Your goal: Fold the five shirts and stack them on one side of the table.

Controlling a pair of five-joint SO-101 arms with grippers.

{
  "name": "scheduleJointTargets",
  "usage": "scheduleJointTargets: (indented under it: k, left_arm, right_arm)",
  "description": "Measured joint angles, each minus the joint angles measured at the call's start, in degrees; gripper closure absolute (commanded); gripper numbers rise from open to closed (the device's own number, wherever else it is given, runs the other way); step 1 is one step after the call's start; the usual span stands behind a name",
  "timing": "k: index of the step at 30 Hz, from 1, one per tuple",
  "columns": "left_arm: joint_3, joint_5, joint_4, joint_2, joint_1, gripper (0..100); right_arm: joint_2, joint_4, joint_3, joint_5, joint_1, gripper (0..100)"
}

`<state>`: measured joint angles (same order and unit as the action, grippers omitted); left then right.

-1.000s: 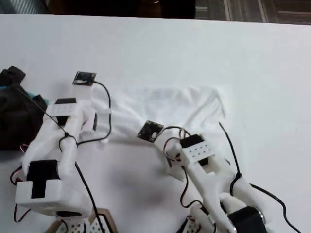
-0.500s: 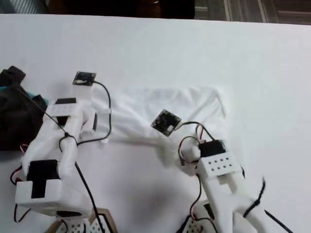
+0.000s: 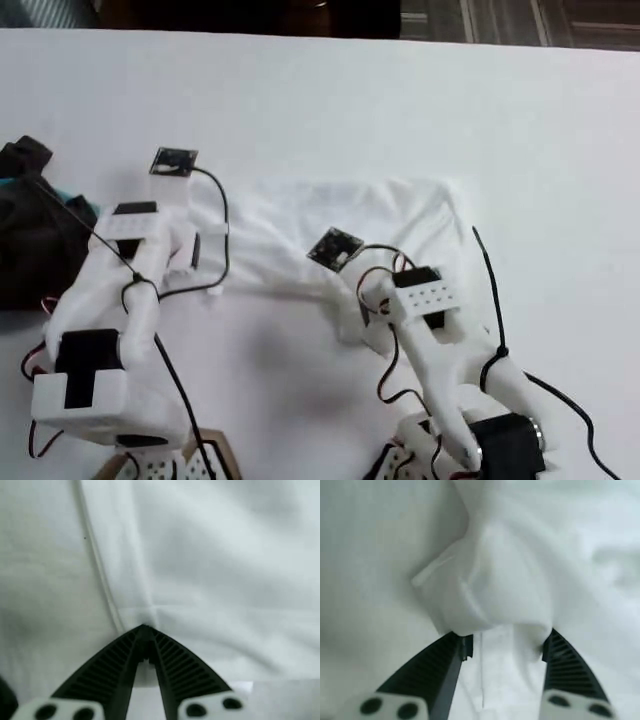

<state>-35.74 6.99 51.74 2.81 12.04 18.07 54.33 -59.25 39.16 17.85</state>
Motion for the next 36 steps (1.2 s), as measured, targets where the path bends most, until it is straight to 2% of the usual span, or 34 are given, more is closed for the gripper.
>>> scheduleJointTargets:
  k: [1, 3, 9, 19, 21, 24, 26, 29, 34, 36]
  left_arm:
    - [0.0, 0.0, 0.0, 0.0, 0.0, 97]
    - [0.0, 0.0, 0.0, 0.0, 0.0, 97]
    - [0.0, 0.0, 0.0, 0.0, 0.0, 97]
    - [0.0, 0.0, 0.0, 0.0, 0.0, 97]
    - [0.0, 0.0, 0.0, 0.0, 0.0, 97]
    - [0.0, 0.0, 0.0, 0.0, 0.0, 97]
    - [0.0, 0.0, 0.0, 0.0, 0.0, 97]
    - [0.0, 0.0, 0.0, 0.0, 0.0, 97]
    - [0.0, 0.0, 0.0, 0.1, 0.0, 97]
    - [0.0, 0.0, 0.0, 0.1, 0.0, 97]
  right_arm:
    - [-0.1, -0.3, 0.3, 0.0, 0.0, 98.1]
    - [-0.1, -0.9, 0.5, 0.0, -0.6, 96.0]
    - [1.4, -0.8, 0.9, 0.0, -1.2, 97.9]
    - [16.3, 9.8, 0.9, 0.0, -1.1, 97.6]
    - [16.7, 10.8, 0.9, 0.0, -1.1, 94.0]
    - [16.8, 11.3, -0.3, 0.0, -1.1, 80.9]
    - [16.8, 11.5, -1.7, 0.1, -0.9, 76.0]
    - [16.8, 11.8, -3.5, 0.0, 0.0, 75.9]
    - [16.8, 12.4, -4.5, 0.1, 7.4, 75.5]
    - [16.8, 11.3, -4.6, 0.1, 7.9, 75.5]
